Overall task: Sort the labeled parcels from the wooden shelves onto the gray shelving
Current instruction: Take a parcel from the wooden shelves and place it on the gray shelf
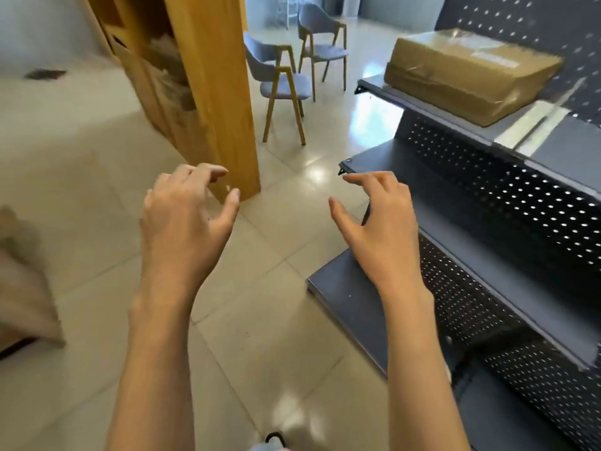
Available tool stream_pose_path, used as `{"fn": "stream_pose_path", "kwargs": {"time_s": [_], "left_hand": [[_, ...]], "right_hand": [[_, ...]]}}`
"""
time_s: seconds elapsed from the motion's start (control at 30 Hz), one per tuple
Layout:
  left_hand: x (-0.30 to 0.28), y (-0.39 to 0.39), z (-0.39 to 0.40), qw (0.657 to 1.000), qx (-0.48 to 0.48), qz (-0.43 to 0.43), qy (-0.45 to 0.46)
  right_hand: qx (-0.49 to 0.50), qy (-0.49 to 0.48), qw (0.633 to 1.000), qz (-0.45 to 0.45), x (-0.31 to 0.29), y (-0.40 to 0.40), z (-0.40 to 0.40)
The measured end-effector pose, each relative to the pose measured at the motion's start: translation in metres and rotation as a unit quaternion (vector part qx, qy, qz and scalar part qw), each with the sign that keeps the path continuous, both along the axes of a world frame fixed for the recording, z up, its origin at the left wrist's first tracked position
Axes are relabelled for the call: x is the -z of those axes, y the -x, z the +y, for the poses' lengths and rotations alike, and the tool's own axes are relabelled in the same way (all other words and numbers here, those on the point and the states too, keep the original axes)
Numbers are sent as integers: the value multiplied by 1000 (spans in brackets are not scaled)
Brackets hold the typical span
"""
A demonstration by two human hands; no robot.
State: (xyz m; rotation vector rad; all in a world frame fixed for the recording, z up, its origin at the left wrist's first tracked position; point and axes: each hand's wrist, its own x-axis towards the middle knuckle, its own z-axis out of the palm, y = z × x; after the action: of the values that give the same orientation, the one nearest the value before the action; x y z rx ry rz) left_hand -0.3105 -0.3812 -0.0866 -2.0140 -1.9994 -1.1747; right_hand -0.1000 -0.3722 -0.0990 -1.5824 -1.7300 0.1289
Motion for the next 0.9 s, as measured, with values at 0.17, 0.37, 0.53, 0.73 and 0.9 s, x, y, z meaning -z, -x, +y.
{"fn": "stream_pose_path", "kwargs": {"time_s": [0.17,0.37,0.53,0.73,0.9], "left_hand": [[10,78,31,996,-85,15,31],[24,133,87,989,-142,0,51],[23,177,154,982,-182,10,39],[-5,240,247,969,-245,34,6],[-5,281,301,962,-268,48,12]], "right_hand": [[-59,19,998,-17,11,82,58],[-101,8,994,-45,20,149,139],[-157,-3,987,-38,22,206,227],[-218,-46,975,-17,-6,284,343],[-264,-50,963,-26,-7,342,412]]}}
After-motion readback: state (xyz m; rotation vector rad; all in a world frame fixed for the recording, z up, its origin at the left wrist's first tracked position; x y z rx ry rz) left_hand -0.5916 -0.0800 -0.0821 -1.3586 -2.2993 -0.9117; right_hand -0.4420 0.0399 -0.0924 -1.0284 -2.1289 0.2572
